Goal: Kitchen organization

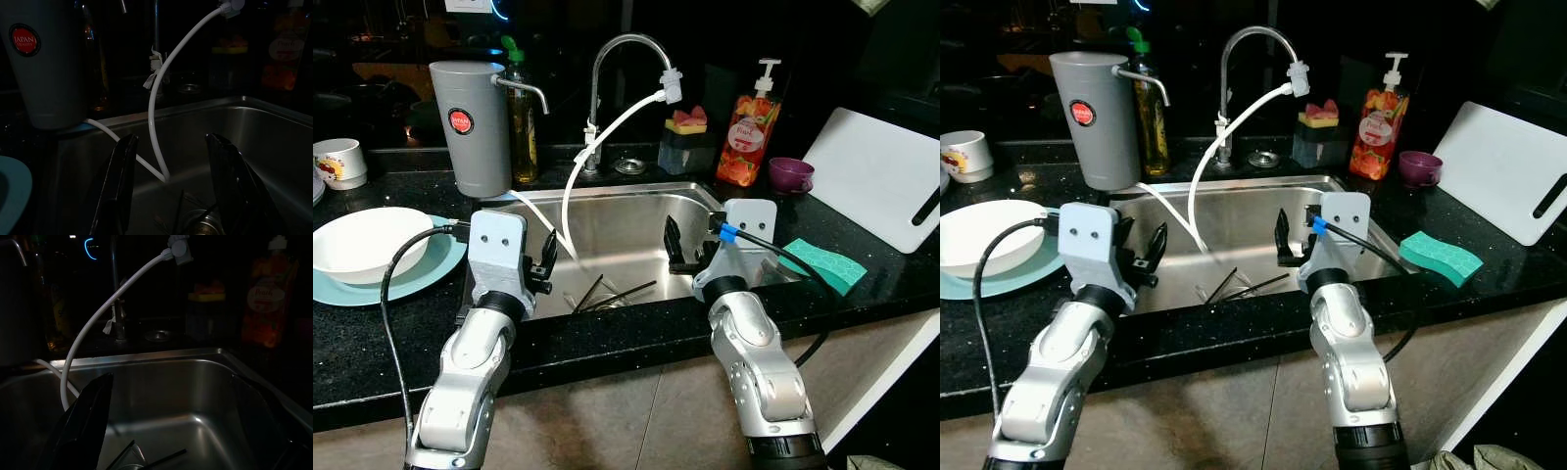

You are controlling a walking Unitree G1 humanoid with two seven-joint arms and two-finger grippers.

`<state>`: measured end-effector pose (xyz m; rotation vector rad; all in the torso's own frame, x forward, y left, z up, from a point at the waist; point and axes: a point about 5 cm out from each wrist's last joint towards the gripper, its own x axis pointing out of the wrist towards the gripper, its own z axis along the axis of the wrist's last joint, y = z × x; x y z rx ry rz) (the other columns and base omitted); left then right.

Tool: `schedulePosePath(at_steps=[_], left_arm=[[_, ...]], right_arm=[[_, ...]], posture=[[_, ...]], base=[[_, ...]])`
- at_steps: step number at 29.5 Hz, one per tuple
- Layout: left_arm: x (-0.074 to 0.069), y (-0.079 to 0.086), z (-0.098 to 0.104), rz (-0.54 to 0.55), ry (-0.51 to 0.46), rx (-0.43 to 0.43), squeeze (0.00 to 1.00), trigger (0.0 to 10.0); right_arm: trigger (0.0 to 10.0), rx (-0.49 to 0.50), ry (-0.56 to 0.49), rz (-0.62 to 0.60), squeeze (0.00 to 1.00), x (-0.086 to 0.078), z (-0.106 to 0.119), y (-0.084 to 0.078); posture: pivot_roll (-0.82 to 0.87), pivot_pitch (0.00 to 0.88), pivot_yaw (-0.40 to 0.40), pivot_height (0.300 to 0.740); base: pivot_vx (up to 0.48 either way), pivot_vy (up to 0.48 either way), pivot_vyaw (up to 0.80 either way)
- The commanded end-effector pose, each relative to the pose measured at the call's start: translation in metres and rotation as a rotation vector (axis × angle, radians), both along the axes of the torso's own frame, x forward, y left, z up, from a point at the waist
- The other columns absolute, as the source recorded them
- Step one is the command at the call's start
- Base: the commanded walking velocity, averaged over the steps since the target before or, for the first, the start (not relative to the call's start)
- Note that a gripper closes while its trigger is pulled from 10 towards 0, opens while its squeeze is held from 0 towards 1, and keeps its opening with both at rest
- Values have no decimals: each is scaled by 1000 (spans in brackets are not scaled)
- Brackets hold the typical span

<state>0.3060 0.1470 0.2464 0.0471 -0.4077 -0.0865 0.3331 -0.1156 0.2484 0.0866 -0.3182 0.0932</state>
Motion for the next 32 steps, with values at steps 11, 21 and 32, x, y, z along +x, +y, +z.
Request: schedulePosePath(at_steps=[11, 21, 32], left_arm=[[0, -4, -1, -9, 6, 5, 0, 10000], [0, -4, -1, -8, 7, 2, 0, 10000], [0, -4, -1, -8, 6, 2, 0, 10000]], right_arm=[[10000, 4, 3, -4, 0, 1, 0, -1], [10000, 3, 3, -4, 0, 1, 1, -1], [10000, 3, 1, -4, 0, 1, 1, -1]], posture=[[135, 76, -70, 740], [133, 78, -72, 740], [132, 79, -73, 740]], base=[[0, 0, 0], [0, 0, 0], [0, 0, 0]])
